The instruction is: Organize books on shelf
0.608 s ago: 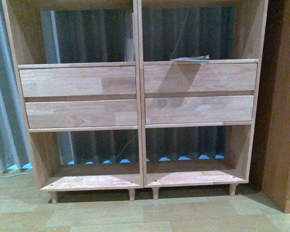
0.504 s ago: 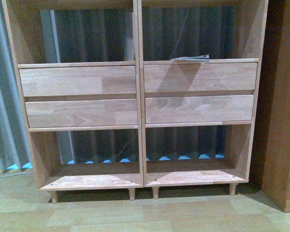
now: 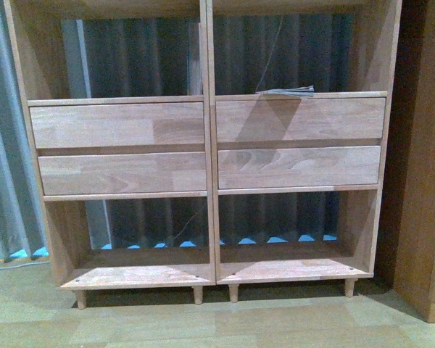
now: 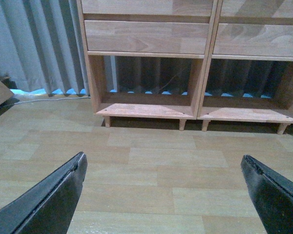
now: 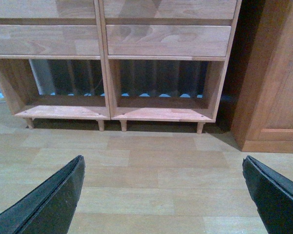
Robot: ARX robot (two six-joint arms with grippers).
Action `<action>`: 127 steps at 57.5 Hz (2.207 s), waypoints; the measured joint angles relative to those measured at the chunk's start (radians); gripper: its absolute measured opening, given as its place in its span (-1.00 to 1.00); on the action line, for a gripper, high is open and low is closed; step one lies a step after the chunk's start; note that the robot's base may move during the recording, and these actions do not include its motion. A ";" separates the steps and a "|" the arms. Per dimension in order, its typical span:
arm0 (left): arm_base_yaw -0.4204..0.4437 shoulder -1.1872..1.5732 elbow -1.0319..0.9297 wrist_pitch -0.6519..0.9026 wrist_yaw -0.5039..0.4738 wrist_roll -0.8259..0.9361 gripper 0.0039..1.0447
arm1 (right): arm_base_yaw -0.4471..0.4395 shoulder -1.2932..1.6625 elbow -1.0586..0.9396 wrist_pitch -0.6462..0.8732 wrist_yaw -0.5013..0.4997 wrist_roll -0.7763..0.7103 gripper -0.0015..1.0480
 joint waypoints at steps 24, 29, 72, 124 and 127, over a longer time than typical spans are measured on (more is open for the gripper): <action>0.000 0.000 0.000 0.000 0.000 0.000 0.86 | 0.000 0.000 0.000 0.000 0.000 0.000 0.86; 0.000 0.000 0.000 0.000 0.000 0.000 0.86 | 0.000 -0.001 0.000 0.000 0.000 0.000 0.86; 0.000 0.000 0.000 0.000 0.000 0.000 0.86 | 0.000 -0.001 0.000 0.000 0.000 0.000 0.86; 0.000 0.000 0.000 0.000 0.000 0.001 0.86 | 0.000 -0.001 0.000 0.000 0.000 0.000 0.86; 0.000 0.000 0.000 0.000 0.000 0.001 0.86 | 0.000 -0.001 0.000 0.000 0.000 0.000 0.86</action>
